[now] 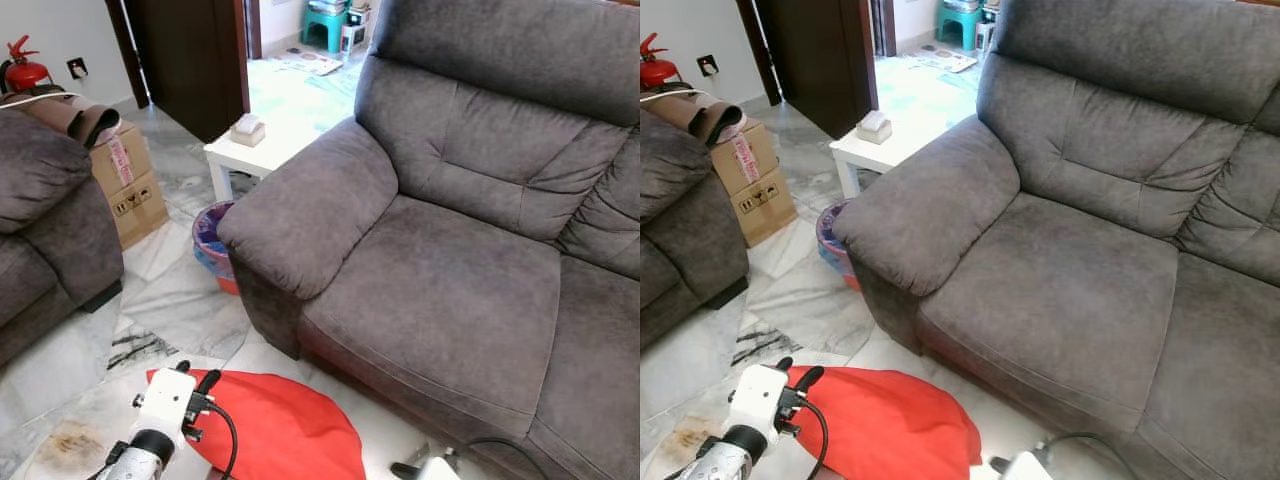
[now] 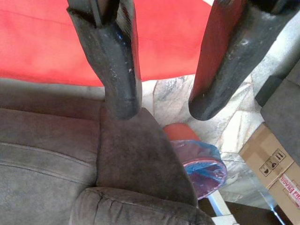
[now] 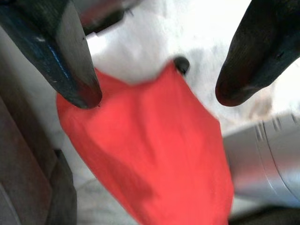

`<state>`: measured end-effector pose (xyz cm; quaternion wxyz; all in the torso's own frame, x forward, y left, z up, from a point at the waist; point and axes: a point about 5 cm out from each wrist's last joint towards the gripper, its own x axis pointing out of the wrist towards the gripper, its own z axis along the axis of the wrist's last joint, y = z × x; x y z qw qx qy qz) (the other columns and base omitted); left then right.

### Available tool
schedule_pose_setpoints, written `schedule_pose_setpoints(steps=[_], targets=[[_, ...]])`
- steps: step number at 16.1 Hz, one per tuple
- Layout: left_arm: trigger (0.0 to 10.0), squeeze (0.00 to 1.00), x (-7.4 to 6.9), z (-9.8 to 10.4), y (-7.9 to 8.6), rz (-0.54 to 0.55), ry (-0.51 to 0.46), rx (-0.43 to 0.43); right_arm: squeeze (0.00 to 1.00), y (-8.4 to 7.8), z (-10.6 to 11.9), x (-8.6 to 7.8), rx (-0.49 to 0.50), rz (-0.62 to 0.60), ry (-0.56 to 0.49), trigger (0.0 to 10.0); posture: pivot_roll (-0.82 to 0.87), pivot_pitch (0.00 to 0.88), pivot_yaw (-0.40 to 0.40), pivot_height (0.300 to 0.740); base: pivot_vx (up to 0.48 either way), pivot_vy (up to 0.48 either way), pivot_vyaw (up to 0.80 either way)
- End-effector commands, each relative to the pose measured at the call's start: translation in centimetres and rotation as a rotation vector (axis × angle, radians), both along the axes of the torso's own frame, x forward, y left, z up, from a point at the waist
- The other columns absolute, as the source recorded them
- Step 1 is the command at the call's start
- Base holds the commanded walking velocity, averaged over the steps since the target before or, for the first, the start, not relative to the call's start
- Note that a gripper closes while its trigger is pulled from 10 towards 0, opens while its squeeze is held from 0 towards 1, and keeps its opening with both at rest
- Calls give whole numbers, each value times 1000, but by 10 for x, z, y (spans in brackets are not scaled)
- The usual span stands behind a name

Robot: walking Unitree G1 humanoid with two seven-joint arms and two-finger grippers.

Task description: Move the pillow to the sofa from floor

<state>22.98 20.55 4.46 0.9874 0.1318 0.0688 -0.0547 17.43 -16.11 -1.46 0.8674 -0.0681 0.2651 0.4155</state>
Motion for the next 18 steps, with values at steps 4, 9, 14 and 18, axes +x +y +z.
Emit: schedule_pose_setpoints(steps=[4, 9, 14, 18], targets=[[10000, 0, -2, -3, -2, -7, 13, -3, 0, 16, -11, 8, 80, -174, 2, 10000, 111, 139, -27, 638, 0, 0, 0], [10000, 0, -1, -2, -2, -10, 11, 1, 0, -1, -18, 29, 23, -333, -31, 10000, 121, 144, -22, 638, 0, 0, 0], [10000, 0, 0, 0, 2, -5, 6, 9, 0, -12, -24, 37, 64, -448, 9, 10000, 133, 147, -18, 638, 0, 0, 0], [10000, 0, -1, -2, 0, -37, 25, 22, 0, -20, -21, 42, 19, -495, -57, 10000, 128, 146, -18, 638, 0, 0, 0]])
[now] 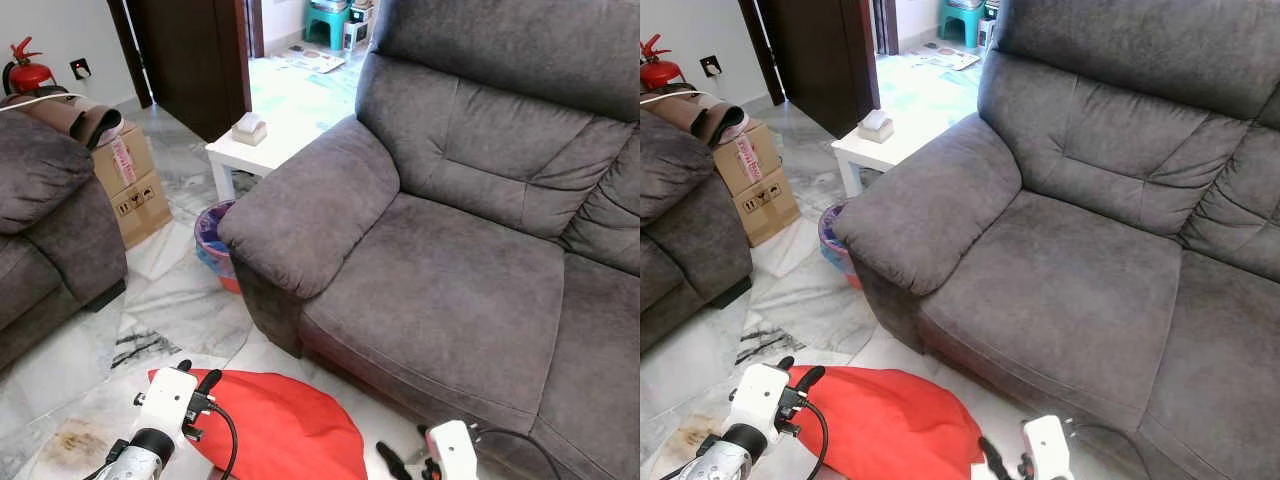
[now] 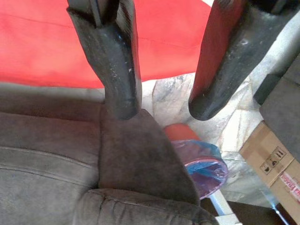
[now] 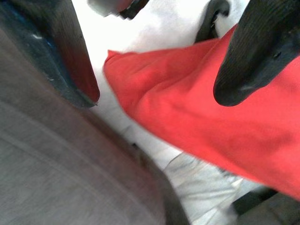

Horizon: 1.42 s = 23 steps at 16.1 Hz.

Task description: Move the pillow to the sofa from floor

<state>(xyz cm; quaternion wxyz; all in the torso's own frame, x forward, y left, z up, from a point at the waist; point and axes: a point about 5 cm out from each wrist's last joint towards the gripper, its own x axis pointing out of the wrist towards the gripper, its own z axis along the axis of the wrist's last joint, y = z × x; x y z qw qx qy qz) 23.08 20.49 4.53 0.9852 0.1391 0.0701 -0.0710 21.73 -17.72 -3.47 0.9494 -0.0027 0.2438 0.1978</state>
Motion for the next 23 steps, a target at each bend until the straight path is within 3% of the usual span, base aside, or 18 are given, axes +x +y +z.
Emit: schedule_pose_setpoints(steps=[1, 2, 3, 5, 6, 7, 9, 11, 13, 14, 15, 16, 18, 19, 21, 22, 23], targets=[[10000, 0, -2, -3, -2, -34, 31, 11, 0, -4, 5, 7, -8, -39, -39, 10000, 129, 146, -19, 638, 0, 0, 0], [10000, 0, -3, -5, -9, -121, 59, 47, 0, -1, 18, 25, 19, -84, -104, 10000, 134, 145, -23, 638, 0, 0, 0], [10000, 0, -4, -6, -11, -138, 65, 52, 0, 1, 22, 30, 36, -93, -120, 10000, 136, 144, -24, 638, 0, 0, 0], [10000, 0, -4, -7, -8, -95, 57, 40, 0, 7, 31, 43, 61, -105, -161, 10000, 141, 144, -27, 638, 0, 0, 0], [10000, 0, -9, -11, -10, -178, 79, 125, 0, 14, 39, 52, 79, -105, -196, 10000, 139, 141, -30, 638, 0, 0, 0], [10000, 0, -14, -15, -9, -185, 133, 92, 0, 17, 41, 55, 82, -95, -203, 10000, 145, 141, -31, 638, 0, 0, 0], [10000, 0, -23, -13, 0, -113, 188, -100, 0, 17, 40, 54, 84, -93, -200, 10000, 145, 141, -28, 638, 0, 0, 0], [10000, 0, -48, -8, 13, -331, 286, 120, 0, 16, 36, 49, 78, -84, -185, 10000, 160, 149, -29, 638, 0, 0, 0], [10000, 0, -59, 0, 24, -431, 339, 170, 0, 15, 33, 46, 74, -83, -169, 10000, 162, 150, -29, 638, 0, 0, 0], [10000, 420, -64, 3, 33, -500, 386, 241, 0, 16, 31, 46, 73, -83, -163, 10000, 169, 148, -28, 638, 0, 0, 0], [10000, 1000, -69, 4, 36, -553, 429, 289, 0, 17, 31, 46, 75, -81, -160, 10000, 169, 148, -29, 638, 0, 0, 0], [10000, 1000, -74, 0, 41, -598, 467, 365, 0, 18, 31, 46, 76, -77, -156, 10000, 171, 147, -28, 638, 0, 0, 0], [10000, 1000, -74, -13, 62, -564, 488, 534, 0, 20, 31, 46, 76, -69, -156, 10000, 170, 148, -31, 638, 0, 0, 0], [10000, 1000, -69, -15, 64, -514, 475, 513, 0, 20, 31, 46, 76, -69, -156, 10000, 166, 149, -32, 638, 0, 0, 0], [10000, 1000, -56, -20, 68, -292, 432, 325, 0, 19, 31, 46, 76, -66, -155, 10000, 167, 148, -35, 638, 0, 0, 0], [10000, 953, -47, -31, 70, -108, 400, 192, 0, 20, 30, 46, 72, -60, -155, 10000, 160, 150, -40, 638, 0, 0, 0], [10000, 0, -45, -34, 68, -54, 381, 141, 0, 20, 31, 46, 68, -52, -156, 10000, 157, 151, -40, 638, 0, 0, 0]])
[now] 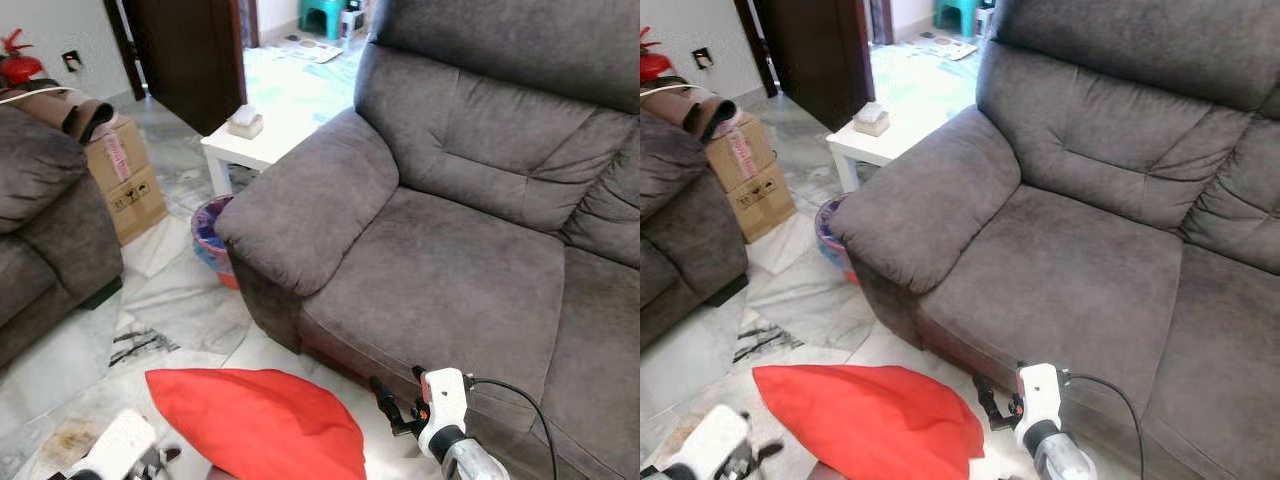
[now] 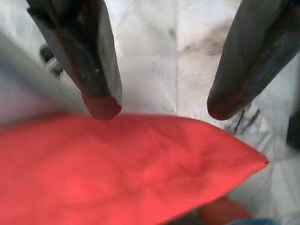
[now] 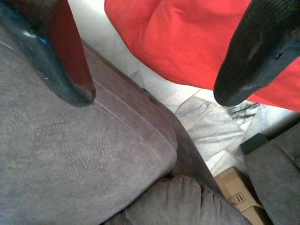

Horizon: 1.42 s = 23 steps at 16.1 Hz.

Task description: Move the pillow to the sofa from floor

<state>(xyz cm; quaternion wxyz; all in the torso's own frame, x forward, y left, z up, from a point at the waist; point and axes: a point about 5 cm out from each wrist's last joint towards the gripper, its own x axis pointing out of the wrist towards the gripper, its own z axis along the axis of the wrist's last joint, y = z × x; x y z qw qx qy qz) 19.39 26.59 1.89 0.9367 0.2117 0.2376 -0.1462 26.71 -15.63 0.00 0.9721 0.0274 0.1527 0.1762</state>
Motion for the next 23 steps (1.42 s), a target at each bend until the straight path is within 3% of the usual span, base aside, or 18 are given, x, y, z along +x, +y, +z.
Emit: schedule_pose_setpoints(steps=[1, 3, 5, 6, 14, 19, 23], targets=[[10000, 0, -7, -10, 6, 93, 22, -39, 0, 0, -4, -4, -15, 13, 16, 10000, 156, 152, -44, 638, 0, 0, 0], [10000, 0, -10, -28, -7, 169, 69, -156, 0, 1, -4, -4, -20, 23, 16, 10000, 149, 154, -47, 638, 0, 0, 0], [10000, 0, -17, -41, -21, 161, 140, -249, 0, 1, -3, -3, -21, 24, 14, 10000, 151, 158, -49, 638, 0, 0, 0], [10000, 0, -20, -45, -24, 146, 163, -248, 0, 0, -3, -3, -20, 24, 13, 10000, 146, 160, -51, 638, 0, 0, 0], [10000, 0, -15, -64, -4, 287, 197, -66, 0, -9, 1, -4, -45, 45, -3, 10000, 88, 184, -103, 638, 0, 0, 0], [10000, 0, 14, -48, 26, 445, 100, 101, 0, -21, 11, -3, -81, 79, -27, 10000, 49, 199, -168, 638, 0, 0, 0], [10000, 0, 39, -26, 37, 500, -21, 83, 0, -26, 20, 1, -97, 102, -47, 10000, 33, 202, -198, 638, 0, 0, 0]])
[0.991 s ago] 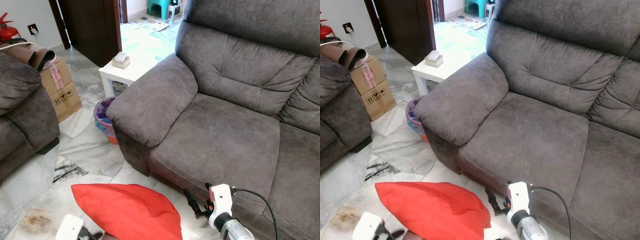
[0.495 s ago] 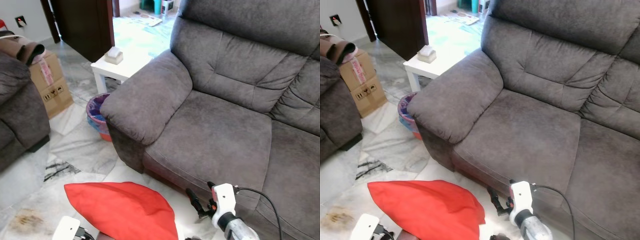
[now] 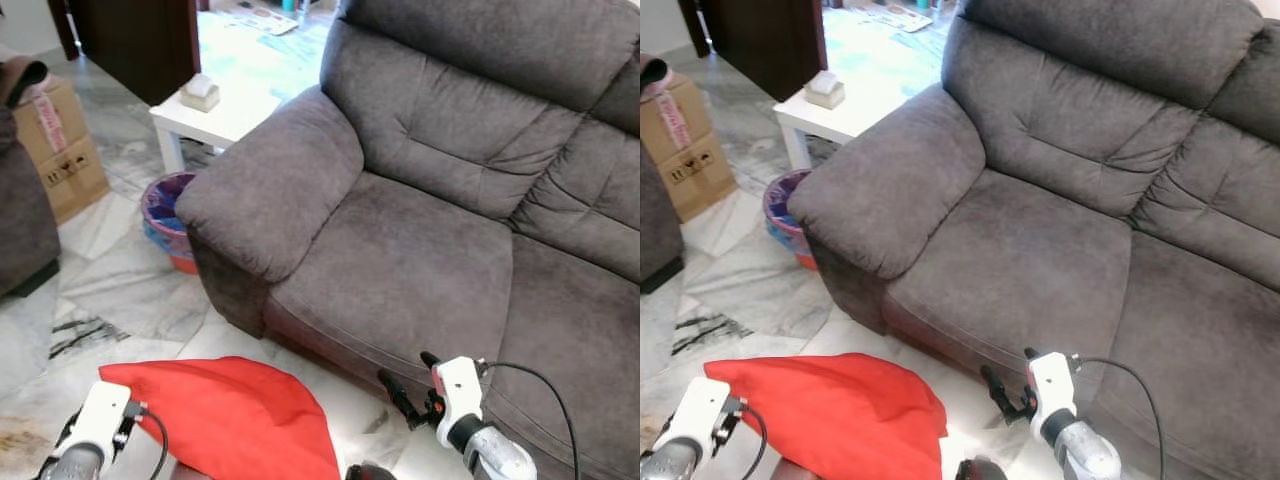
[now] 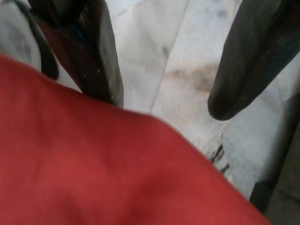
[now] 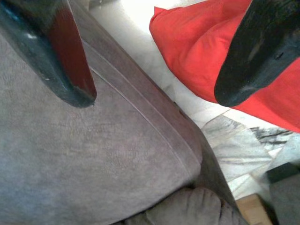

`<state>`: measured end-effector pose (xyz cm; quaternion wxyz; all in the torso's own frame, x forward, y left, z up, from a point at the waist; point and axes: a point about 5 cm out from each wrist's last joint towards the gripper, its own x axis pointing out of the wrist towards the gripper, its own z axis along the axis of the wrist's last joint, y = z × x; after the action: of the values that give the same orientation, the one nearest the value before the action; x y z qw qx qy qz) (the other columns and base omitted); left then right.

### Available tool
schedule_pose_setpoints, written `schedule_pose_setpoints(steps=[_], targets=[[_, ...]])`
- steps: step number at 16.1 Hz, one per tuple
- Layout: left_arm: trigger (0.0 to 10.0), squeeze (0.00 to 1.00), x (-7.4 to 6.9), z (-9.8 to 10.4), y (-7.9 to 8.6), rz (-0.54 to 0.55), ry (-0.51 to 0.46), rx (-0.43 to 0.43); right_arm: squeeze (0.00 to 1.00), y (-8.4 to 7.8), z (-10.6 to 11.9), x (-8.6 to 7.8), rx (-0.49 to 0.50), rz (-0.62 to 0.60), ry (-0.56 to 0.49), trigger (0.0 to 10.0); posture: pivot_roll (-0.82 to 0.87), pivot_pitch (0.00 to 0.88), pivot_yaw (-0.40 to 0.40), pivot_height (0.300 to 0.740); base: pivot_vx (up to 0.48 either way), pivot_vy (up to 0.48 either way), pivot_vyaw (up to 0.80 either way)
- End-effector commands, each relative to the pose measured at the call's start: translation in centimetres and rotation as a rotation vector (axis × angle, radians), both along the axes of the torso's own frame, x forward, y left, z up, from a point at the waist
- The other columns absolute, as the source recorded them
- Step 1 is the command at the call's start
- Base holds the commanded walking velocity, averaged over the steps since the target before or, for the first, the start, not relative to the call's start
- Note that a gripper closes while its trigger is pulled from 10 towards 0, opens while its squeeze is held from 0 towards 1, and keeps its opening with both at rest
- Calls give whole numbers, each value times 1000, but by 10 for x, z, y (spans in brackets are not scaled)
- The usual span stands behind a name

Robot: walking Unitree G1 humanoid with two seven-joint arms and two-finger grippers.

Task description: Move the pillow to the sofa from floor

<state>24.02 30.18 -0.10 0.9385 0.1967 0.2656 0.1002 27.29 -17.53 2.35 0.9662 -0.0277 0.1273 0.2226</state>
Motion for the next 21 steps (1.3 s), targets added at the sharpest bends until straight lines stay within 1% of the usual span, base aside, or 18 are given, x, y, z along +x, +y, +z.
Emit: schedule_pose_setpoints(steps=[1, 3, 8, 9, 10, 11, 12, 13, 14, 15, 16, 17, 18, 19, 20, 21], targets=[[10000, 0, -1, 0, 3, 11, -9, -10, 0, -7, -2, -4, -19, -2, 20, 10000, 31, 203, -206, 638, 0, 0, 0], [10000, 0, 8, 9, 9, 46, -42, -21, 0, -7, 2, -2, -22, 4, 18, 10000, 32, 201, -210, 638, 0, 0, 0], [10000, 0, 21, 28, 15, 55, -139, 5, 0, -3, 2, -2, -20, 6, 20, 10000, 41, 203, -200, 638, 0, 0, 0], [10000, 0, 24, 32, 14, 32, -162, -2, 0, 0, 1, -3, -14, 5, 22, 10000, 47, 202, -187, 638, 0, 0, 0], [10000, 0, 26, 32, 6, -44, -177, -50, 0, 2, 0, -4, -8, 1, 20, 10000, 51, 202, -179, 638, 0, 0, 0], [10000, 0, 26, 34, -5, -157, -206, -69, 0, 3, -1, -5, -5, -3, 23, 10000, 62, 204, -172, 638, 0, 0, 0], [10000, 0, 26, 38, -11, -214, -235, -68, 0, 3, -1, -5, -3, -5, 25, 10000, 66, 205, -169, 638, 0, 0, 0], [10000, 0, 25, 54, -23, -238, -354, -81, 0, 4, -3, -5, -1, -6, 29, 10000, 84, 205, -161, 638, 0, 0, 0], [10000, 0, 25, 68, -27, -174, -454, -120, 0, 5, -4, -5, 0, -7, 32, 10000, 94, 201, -155, 638, 0, 0, 0], [10000, 0, 24, 79, -29, -64, -536, -181, 0, 6, -4, -4, 3, -9, 34, 10000, 99, 201, -152, 638, 0, 0, 0], [10000, 0, 23, 85, -35, 14, -595, -257, 0, 8, -4, -3, 8, -10, 34, 10000, 108, 199, -148, 638, 0, 0, 0], [10000, 0, 23, 87, -39, 52, -616, -299, 0, 9, -4, -3, 10, -9, 34, 10000, 114, 197, -146, 638, 0, 0, 0], [10000, 0, 17, 94, -58, 113, -647, -398, 0, 13, -5, -1, 16, -11, 34, 10000, 116, 194, -139, 638, 0, 0, 0], [10000, 0, 16, 95, -61, 123, -645, -414, 0, 13, -5, -1, 17, -11, 34, 10000, 117, 192, -139, 638, 0, 0, 0], [10000, 1000, 13, 94, -66, 183, -643, -473, 0, 15, -5, -1, 20, -12, 35, 10000, 123, 190, -133, 638, 0, 0, 0], [10000, 1000, 10, 90, -63, 286, -636, -507, 0, 16, -6, -1, 20, -11, 36, 10000, 124, 190, -132, 638, 0, 0, 0]])
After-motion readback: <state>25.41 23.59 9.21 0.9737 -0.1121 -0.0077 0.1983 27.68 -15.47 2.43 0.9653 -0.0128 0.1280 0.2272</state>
